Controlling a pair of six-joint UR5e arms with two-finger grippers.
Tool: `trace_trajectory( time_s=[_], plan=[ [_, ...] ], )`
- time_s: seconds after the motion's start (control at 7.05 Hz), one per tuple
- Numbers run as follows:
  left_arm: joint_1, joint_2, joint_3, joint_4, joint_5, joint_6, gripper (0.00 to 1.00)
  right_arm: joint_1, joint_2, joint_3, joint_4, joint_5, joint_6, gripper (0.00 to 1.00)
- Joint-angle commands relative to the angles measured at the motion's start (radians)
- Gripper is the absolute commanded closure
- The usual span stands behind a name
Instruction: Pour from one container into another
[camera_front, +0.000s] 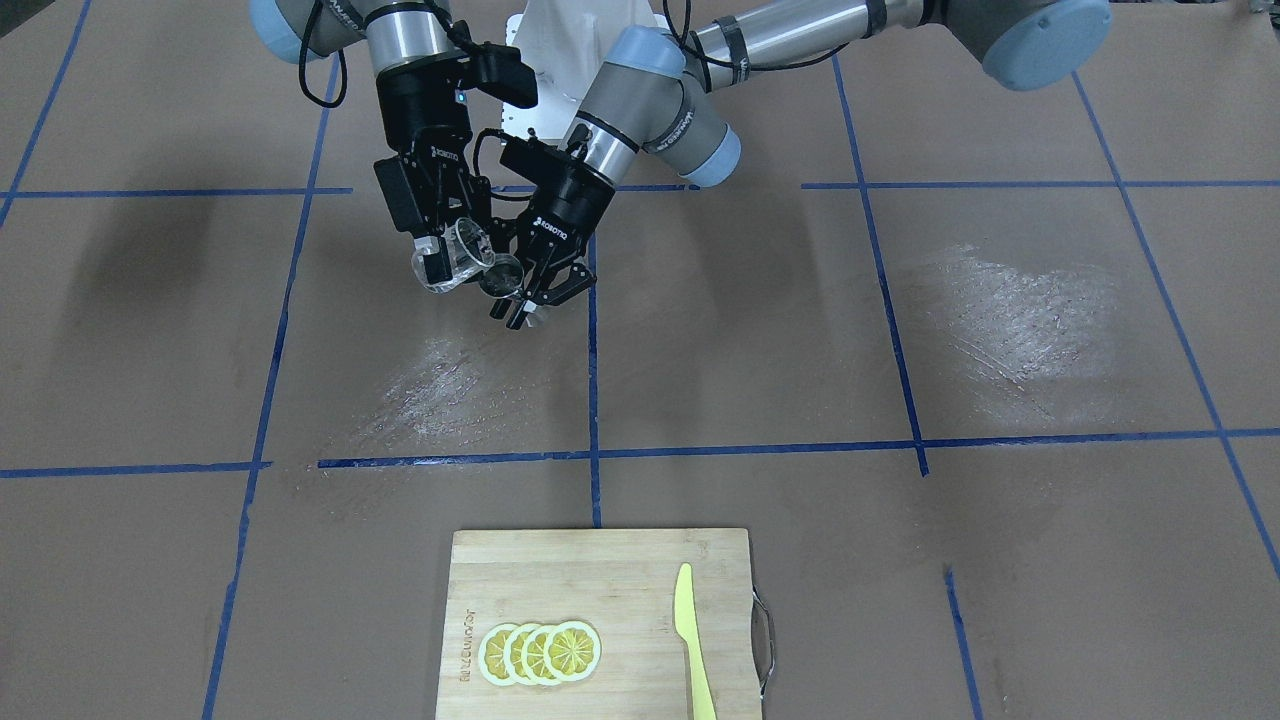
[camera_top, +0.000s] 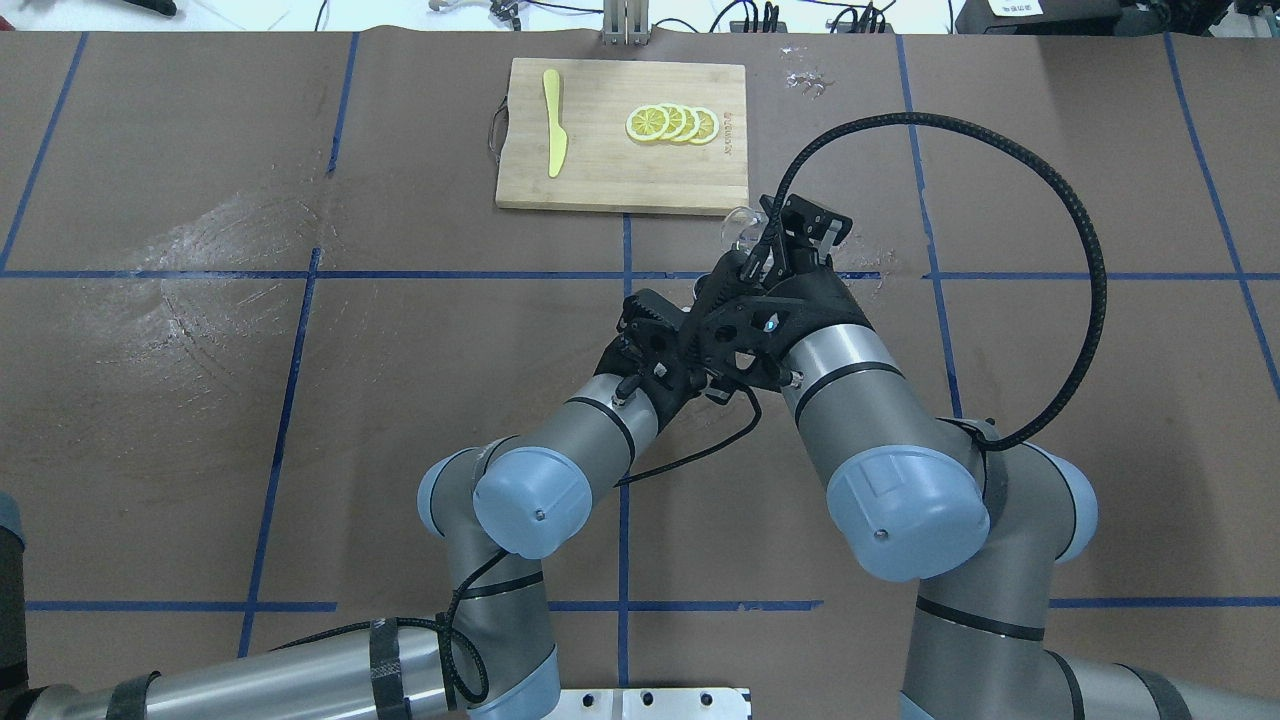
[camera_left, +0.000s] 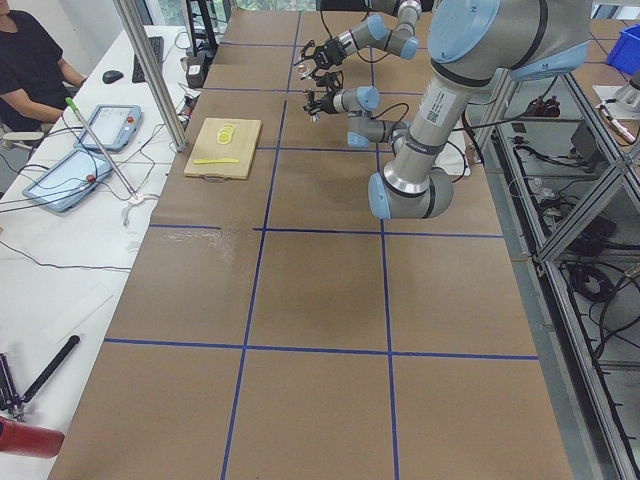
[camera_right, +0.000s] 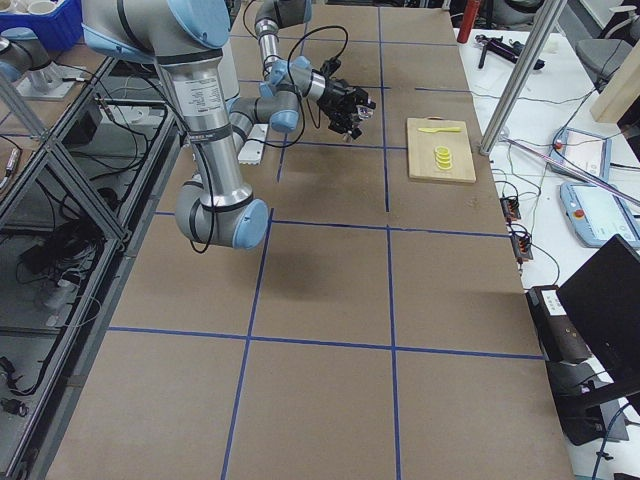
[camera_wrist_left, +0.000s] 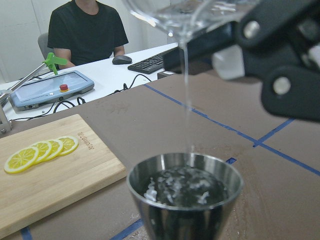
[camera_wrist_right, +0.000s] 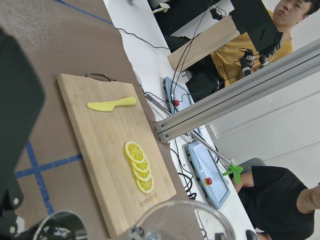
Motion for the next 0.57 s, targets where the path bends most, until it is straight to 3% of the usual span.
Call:
trace_trajectory(
  time_s=[0.0,0.43],
  plan=[
    [-0.003,0.001,-0.002,-0.027,0.004,-0.007,1.0,0.011,0.002,0.001,0.0,0.007,0.144,1.0],
    [-0.017,0.013,-0.011,-0.069,0.005,-0.016,1.0,0.055,-0.017,0.021,0.0,0.013,0.345,1.0]
  ],
)
